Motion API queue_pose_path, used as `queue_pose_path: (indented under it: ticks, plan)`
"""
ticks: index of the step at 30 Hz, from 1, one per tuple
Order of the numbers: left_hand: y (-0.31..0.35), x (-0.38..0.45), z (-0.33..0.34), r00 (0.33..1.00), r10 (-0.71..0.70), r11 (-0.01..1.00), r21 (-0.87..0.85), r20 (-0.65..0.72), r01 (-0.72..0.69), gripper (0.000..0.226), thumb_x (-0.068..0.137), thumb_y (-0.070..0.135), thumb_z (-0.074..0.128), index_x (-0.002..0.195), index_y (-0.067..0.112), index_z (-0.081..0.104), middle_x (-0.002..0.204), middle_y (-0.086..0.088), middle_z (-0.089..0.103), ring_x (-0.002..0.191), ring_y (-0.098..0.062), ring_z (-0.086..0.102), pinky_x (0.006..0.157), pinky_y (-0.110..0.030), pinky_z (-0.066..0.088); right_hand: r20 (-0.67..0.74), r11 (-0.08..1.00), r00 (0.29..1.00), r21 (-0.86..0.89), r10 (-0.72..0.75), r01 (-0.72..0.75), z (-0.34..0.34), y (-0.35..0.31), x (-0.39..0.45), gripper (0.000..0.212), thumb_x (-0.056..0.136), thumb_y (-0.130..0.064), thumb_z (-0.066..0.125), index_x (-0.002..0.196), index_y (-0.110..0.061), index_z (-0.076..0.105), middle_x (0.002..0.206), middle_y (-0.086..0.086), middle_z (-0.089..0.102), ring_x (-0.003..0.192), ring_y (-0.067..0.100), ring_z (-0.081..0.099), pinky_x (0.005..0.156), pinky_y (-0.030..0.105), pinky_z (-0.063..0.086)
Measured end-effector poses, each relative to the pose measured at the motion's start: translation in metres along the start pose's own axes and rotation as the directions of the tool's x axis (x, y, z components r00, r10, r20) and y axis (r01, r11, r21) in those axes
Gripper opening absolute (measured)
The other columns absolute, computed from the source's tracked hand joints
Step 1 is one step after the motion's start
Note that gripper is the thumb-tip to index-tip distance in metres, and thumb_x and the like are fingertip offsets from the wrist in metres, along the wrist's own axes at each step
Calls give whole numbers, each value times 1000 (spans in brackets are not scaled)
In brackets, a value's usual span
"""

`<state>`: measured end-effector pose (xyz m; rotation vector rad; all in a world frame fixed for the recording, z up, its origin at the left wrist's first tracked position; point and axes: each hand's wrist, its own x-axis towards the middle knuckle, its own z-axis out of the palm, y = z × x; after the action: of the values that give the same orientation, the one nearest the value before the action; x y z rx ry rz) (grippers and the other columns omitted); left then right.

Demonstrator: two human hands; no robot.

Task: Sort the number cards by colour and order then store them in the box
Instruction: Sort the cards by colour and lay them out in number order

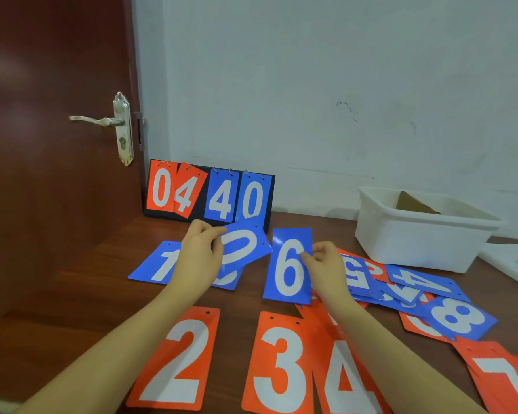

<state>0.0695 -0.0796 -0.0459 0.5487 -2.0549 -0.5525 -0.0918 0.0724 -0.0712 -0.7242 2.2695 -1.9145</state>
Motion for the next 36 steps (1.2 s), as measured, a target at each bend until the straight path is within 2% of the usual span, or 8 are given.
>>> queue_pose_path:
  ticks: [6, 10, 14, 16, 23, 29, 32, 36]
  plan:
    - [-6, 1, 3, 987, -135, 990, -27, 82, 137, 41, 93, 12, 52, 134, 8, 46, 104, 3, 40, 67, -8, 45, 54, -7, 41, 253, 915, 961, -352, -108, 196, 16, 13, 12, 15, 95, -24, 52, 91, -13, 41, 77, 3, 57, 72, 16, 57, 57, 25, 43]
    - [6, 3, 18, 974, -152, 983, -77, 166, 167, 48, 91, 17, 56, 137, 11, 43, 108, 5, 39, 81, -7, 46, 72, -11, 38, 263, 891, 960, -407, -97, 202, -14, 20, 18, 20, 96, -22, 50, 81, -17, 38, 60, -4, 44, 54, 7, 43, 44, 12, 34]
    - [24, 5, 38, 968, -128, 982, -107, 216, 154, 51, 91, 17, 56, 139, 11, 40, 108, 4, 38, 84, -6, 45, 75, -8, 32, 217, 875, 974, -457, -60, 156, -50, 27, 30, 22, 94, -22, 53, 102, -2, 48, 77, 23, 57, 75, 34, 55, 57, 26, 38]
    - [33, 6, 47, 964, -102, 985, -109, 245, 132, 53, 90, 16, 56, 140, 10, 37, 109, 4, 36, 77, -2, 44, 74, -5, 28, 213, 854, 975, -496, -56, 158, -63, 30, 35, 20, 93, -23, 54, 97, -4, 46, 78, 24, 58, 79, 37, 56, 59, 32, 39]
    - [49, 3, 65, 952, -113, 986, -84, 284, 142, 59, 90, 15, 57, 143, 12, 32, 111, 6, 34, 83, -5, 45, 76, -11, 35, 179, 855, 977, -483, -117, 190, -69, 26, 35, 16, 91, -16, 58, 105, -10, 54, 85, 13, 63, 84, 26, 63, 71, 37, 52]
    - [45, -2, 55, 953, -115, 987, -76, 279, 141, 60, 89, 14, 59, 142, 14, 32, 111, 5, 32, 76, -2, 43, 72, -9, 35, 34, 980, 984, -88, -174, 176, -76, -1, 21, 15, 97, -14, 48, 105, -26, 52, 81, -11, 64, 69, -4, 64, 50, 8, 48]
    - [45, -8, 59, 922, -92, 993, -34, 377, 113, 62, 87, 19, 61, 141, 17, 30, 115, 3, 29, 72, -5, 48, 69, -13, 40, 105, 974, 987, -179, -122, 140, -75, -3, 15, 11, 98, -19, 45, 105, -19, 53, 91, -3, 65, 80, 9, 65, 52, 11, 48]
    - [43, -14, 58, 891, -130, 991, 24, 434, 133, 69, 86, 25, 62, 141, 16, 21, 126, 0, 24, 72, -9, 53, 59, -10, 43, 330, 953, 944, -274, -33, 129, -52, 6, -1, 12, 100, -19, 40, 93, -11, 46, 80, -2, 57, 70, 0, 57, 56, 11, 43]
